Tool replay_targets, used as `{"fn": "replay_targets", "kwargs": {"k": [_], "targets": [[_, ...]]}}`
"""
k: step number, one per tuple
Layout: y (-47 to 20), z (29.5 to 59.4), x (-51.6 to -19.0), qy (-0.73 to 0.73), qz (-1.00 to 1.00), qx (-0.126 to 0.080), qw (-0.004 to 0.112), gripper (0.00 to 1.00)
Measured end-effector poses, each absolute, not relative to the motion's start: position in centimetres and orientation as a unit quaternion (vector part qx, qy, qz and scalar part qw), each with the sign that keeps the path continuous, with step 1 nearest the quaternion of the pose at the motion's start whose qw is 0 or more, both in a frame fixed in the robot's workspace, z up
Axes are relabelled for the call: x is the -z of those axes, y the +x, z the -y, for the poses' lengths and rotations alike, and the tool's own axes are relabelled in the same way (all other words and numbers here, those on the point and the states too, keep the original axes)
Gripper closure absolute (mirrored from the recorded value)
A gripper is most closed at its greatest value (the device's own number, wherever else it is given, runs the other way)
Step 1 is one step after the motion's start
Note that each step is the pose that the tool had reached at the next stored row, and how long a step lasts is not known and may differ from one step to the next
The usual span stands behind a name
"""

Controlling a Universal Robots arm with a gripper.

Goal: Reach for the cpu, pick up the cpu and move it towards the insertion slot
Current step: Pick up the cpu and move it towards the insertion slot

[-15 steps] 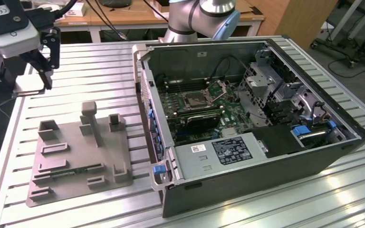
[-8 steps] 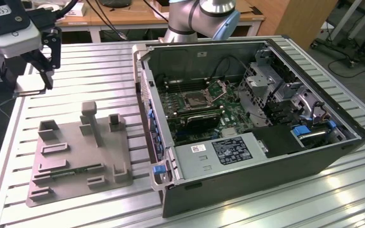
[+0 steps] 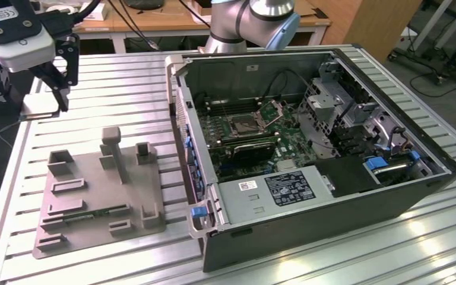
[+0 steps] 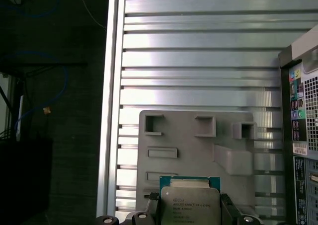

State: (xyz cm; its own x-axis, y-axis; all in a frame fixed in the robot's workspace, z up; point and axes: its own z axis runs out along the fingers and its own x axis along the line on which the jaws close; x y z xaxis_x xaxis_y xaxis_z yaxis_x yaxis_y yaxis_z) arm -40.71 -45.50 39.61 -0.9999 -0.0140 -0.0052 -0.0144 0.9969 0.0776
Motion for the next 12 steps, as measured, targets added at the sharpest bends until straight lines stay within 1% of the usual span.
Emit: {"fn": "replay_targets", "kwargs": {"k": [12], "targets": [[-40.28, 45.5, -39.61, -0.007, -0.999, -0.039, 0.002, 0.45]]}}
